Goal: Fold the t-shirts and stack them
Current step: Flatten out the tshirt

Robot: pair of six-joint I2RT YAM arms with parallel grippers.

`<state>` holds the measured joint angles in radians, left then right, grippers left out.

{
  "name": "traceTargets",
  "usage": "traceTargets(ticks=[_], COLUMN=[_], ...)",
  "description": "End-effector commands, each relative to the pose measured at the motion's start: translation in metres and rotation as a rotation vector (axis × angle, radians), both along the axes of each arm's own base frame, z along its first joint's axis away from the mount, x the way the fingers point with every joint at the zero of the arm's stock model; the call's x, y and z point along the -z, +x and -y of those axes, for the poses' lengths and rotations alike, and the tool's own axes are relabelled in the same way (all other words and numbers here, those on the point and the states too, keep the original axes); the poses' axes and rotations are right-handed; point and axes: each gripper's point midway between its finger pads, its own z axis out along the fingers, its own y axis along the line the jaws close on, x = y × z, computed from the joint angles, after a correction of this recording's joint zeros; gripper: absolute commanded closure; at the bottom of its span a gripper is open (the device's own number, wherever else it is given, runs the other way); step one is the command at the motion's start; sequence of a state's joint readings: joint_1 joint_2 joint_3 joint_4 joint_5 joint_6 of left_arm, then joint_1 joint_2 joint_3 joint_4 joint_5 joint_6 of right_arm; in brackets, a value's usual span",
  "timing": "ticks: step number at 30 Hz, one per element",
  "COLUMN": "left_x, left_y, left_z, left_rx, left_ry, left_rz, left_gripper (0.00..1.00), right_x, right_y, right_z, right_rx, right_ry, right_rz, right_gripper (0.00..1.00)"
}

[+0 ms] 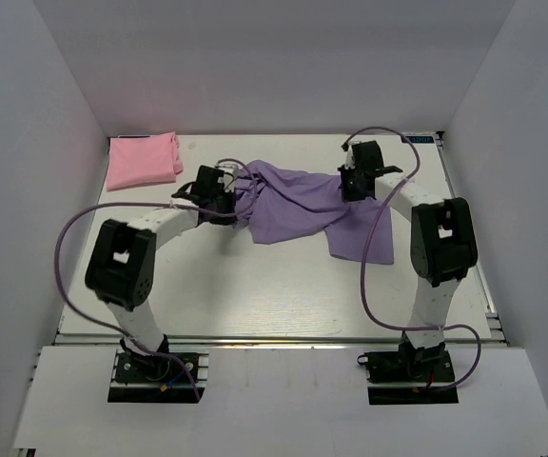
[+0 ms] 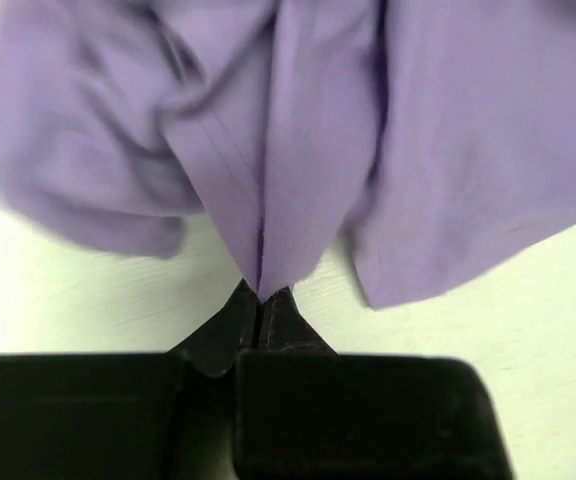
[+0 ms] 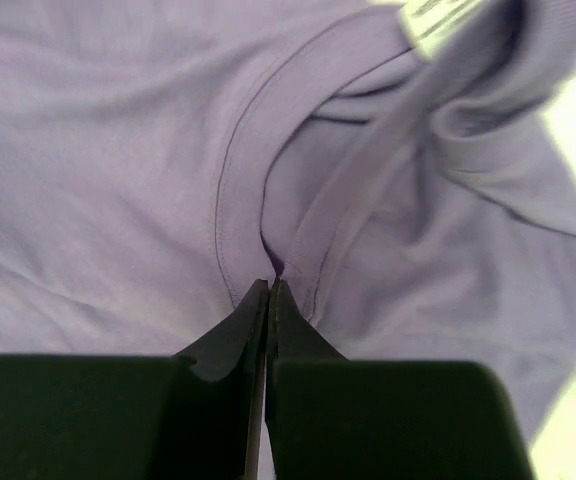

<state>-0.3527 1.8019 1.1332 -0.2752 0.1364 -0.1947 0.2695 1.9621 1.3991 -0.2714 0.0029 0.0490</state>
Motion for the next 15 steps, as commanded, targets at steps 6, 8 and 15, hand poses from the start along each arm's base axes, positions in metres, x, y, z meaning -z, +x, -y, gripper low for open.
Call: traceTargets(ticks=[6,8,15], left_x=[-0.216,-0.251,-0.324], left_y=[0.019,0.013,-0.016], left_z=[-0.067,-0.092,-0.159], left_rx=[-0.315,-0.425,-0.68], left_ry=[0.03,0.075,0.258], left_rz=[0.566,0.65,0.813], left_gripper=[1.0,1.0,1.0], right_x=[-0.21,-0.251,-0.352], right_y=[0.027,0.019,-0.011], right_z=[0.043,0.056,0.119], right_rx=[0.292,0.321,0.525], right_ry=[0.084,0.094,0.007], right_rz=[0.474,0.566,0.8], right_gripper=[1.0,1.0,1.0])
